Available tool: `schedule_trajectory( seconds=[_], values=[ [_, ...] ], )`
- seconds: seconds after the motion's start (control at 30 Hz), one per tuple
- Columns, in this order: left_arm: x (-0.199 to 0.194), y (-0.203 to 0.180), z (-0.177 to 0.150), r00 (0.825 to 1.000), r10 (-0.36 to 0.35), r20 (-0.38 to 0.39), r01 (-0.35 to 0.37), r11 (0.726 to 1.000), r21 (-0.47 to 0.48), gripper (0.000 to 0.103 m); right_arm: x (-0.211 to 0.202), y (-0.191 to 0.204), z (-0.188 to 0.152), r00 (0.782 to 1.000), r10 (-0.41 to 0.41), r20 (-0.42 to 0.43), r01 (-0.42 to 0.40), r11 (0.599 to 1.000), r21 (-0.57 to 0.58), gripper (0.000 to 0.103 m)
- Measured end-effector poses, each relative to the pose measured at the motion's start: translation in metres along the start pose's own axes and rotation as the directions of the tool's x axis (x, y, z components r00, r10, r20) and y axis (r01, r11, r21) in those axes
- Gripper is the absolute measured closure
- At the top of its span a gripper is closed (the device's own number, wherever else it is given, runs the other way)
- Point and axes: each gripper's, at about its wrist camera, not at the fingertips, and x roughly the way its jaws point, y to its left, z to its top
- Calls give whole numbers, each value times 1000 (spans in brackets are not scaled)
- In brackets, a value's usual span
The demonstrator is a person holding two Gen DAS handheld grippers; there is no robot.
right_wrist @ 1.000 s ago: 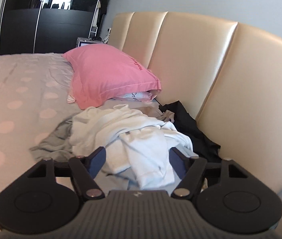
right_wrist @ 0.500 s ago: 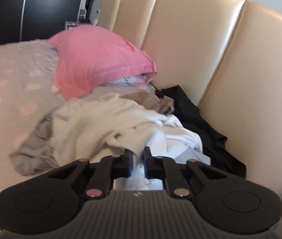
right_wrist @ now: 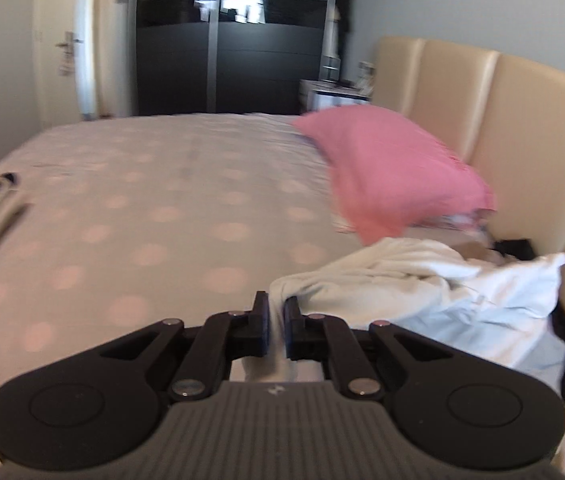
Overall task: Fold clothes
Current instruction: 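Pull the white shirt out onto the bed while the left tool grasps its edge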
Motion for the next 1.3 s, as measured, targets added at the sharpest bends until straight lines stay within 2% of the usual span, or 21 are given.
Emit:
schedule_trajectory(
  seconds=[0.1,0.2,0.27,0.37,0.43,0.47,0.53,0.57,0.63,0.7,0.8,0.83,0.9,1.0,1.13,1.23,1.3],
  values=[
    [-21,21,-6,999,28,23,-27,1000,-10,28,-22,48,-3,992,124,1,-124,992,-9,94],
    [-37,40,-12,998,55,31,-55,998,-14,28,-48,101,-11,964,267,8,-266,962,-63,94],
    [-48,52,-16,997,71,34,-70,997,-15,28,-66,136,-17,925,380,0,-378,922,-81,94],
    [-61,65,-25,996,84,35,-84,996,-4,28,-88,186,-32,848,530,-26,-529,843,-91,94],
    [-65,72,-34,995,93,26,-93,996,1,28,-90,213,-45,799,596,-85,-602,795,-82,93],
    [-65,75,-38,995,94,19,-94,996,2,28,-86,223,-55,788,602,-126,-613,786,-77,91],
    [-61,79,-47,996,92,0,-92,996,4,28,-74,237,-76,781,592,-200,-613,787,-68,85],
    [-56,79,-51,997,82,-13,-82,997,5,28,-68,240,-85,780,582,-230,-609,790,-65,76],
    [-44,78,-59,997,64,-38,-63,998,7,28,-59,235,-100,793,546,-270,-581,811,-70,62],
    [-32,77,-67,997,45,-64,-45,999,8,28,-52,225,-111,809,502,-307,-547,833,-79,59],
    [-15,76,-79,995,17,-103,-16,1000,9,28,-40,200,-117,835,427,-346,-481,873,-84,47],
    [-9,76,-83,993,8,-116,-7,1000,9,28,-34,190,-117,851,390,-352,-446,890,-92,42],
    [4,73,-90,990,-13,-142,15,1000,13,28,-23,172,-116,878,314,-362,-374,921,-107,40],
    [25,64,-97,982,-43,-186,51,998,38,28,5,143,-110,904,197,-379,-264,955,-132,28],
    [53,53,-105,969,-67,-238,86,994,70,28,55,101,-104,904,67,-422,-121,987,-102,27],
    [73,50,-107,961,-61,-271,83,994,70,28,99,66,-105,884,-12,-468,-8,999,-39,27],
    [85,50,-108,957,-62,-284,84,994,65,30,120,45,-108,868,-10,-496,16,1000,7,27]
  ],
)
